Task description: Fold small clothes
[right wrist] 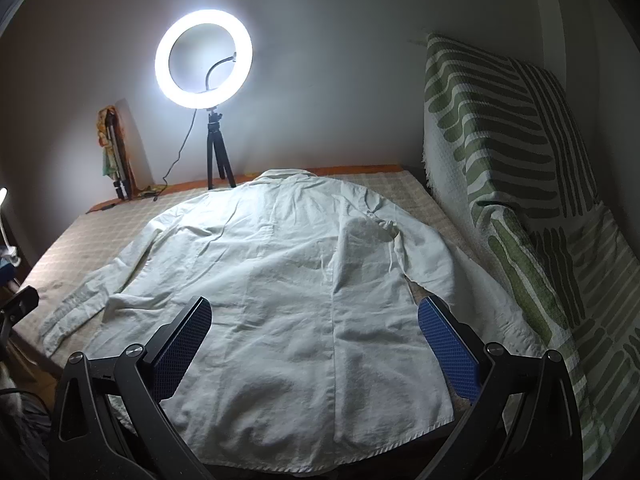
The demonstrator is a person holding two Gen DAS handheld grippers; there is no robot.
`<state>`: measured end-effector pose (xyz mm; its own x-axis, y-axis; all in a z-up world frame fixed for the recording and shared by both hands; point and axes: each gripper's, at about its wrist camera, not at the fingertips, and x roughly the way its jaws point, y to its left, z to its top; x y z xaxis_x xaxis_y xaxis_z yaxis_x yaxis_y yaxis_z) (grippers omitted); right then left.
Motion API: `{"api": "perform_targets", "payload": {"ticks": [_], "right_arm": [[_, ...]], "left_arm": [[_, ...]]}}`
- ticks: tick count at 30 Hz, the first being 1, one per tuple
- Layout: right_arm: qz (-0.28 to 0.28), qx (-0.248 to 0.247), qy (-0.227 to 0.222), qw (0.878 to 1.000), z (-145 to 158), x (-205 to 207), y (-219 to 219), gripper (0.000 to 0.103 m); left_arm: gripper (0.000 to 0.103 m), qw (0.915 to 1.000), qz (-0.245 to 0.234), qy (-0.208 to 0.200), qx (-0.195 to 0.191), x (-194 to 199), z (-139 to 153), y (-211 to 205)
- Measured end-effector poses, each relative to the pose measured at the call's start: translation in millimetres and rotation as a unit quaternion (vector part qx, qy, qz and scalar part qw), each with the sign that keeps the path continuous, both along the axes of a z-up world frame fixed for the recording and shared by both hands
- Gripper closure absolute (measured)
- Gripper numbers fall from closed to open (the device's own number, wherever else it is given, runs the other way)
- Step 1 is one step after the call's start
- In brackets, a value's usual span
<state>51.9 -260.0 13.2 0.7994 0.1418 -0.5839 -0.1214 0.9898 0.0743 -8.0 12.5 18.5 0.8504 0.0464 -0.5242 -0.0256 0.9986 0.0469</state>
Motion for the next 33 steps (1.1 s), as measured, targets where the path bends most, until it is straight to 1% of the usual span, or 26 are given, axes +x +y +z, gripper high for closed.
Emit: {"api": "perform_targets", "payload": {"ticks": [7, 11, 14, 16, 17, 18, 21, 23, 25, 27, 29, 32, 33], "right_arm": [[-0.004, -0.004, -0.002, 1.000, -0.2, 0.6, 0.2, 0.001], [-0.011, -0.016, -0.008, 1.000, 1.0, 0.9, 2.8, 0.001], [-0.019, -0.026, -0.009, 0.999, 1.7, 2.5, 5.8, 0.001], [-0.023, -0.028, -0.008, 0.999, 2.4, 4.5, 8.2, 0.001], [-0.023, -0.028, -0.008, 0.999, 2.8, 5.8, 9.4, 0.001], [-0.022, -0.029, -0.007, 0.999, 3.2, 7.2, 11.4, 0.001], [-0.015, -0.042, -0.011, 0.999, 5.8, 11.7, 20.6, 0.001], [-0.003, -0.049, -0.013, 0.999, 9.2, 16.3, 29.1, 0.001], [0.021, -0.046, -0.014, 0.999, 14.4, 22.3, 39.3, 0.001], [0.042, -0.043, -0.015, 0.998, 20.8, 29.7, 50.9, 0.001], [0.059, -0.034, -0.014, 0.998, 28.9, 39.3, 63.2, 0.001], [0.075, -0.013, -0.023, 0.997, 38.7, 53.2, 83.0, 0.001], [0.087, 0.000, -0.029, 0.996, 39.8, 56.9, 89.2, 0.001]], "left_arm": [[0.000, 1.0000, 0.002, -0.001, 0.002, 0.7, -0.8, 1.2], [0.000, 1.0000, 0.007, 0.002, 0.003, 6.0, -1.9, 6.6], [0.003, 0.9999, 0.008, 0.008, 0.004, 12.2, -3.0, 13.3], [0.004, 0.9998, 0.003, 0.020, 0.005, 20.2, -4.2, 19.9], [0.006, 0.9996, 0.000, 0.029, 0.004, 25.1, -5.3, 24.1], [0.011, 0.9993, 0.000, 0.037, 0.006, 29.6, -6.3, 27.7], [0.019, 0.9986, 0.009, 0.051, 0.010, 42.3, -10.5, 46.7], [0.021, 0.9986, 0.011, 0.051, 0.001, 48.3, -12.9, 62.9], [0.026, 0.9979, 0.017, 0.061, -0.014, 56.6, -16.0, 82.2], [0.032, 0.9969, 0.029, 0.071, -0.016, 65.3, -20.4, 101.5], [0.035, 0.9955, 0.040, 0.084, -0.021, 74.2, -27.1, 120.7], [0.036, 0.9904, 0.049, 0.118, -0.053, 88.6, -43.5, 150.9], [0.039, 0.9880, 0.054, 0.128, -0.067, 92.3, -50.2, 162.0]]}}
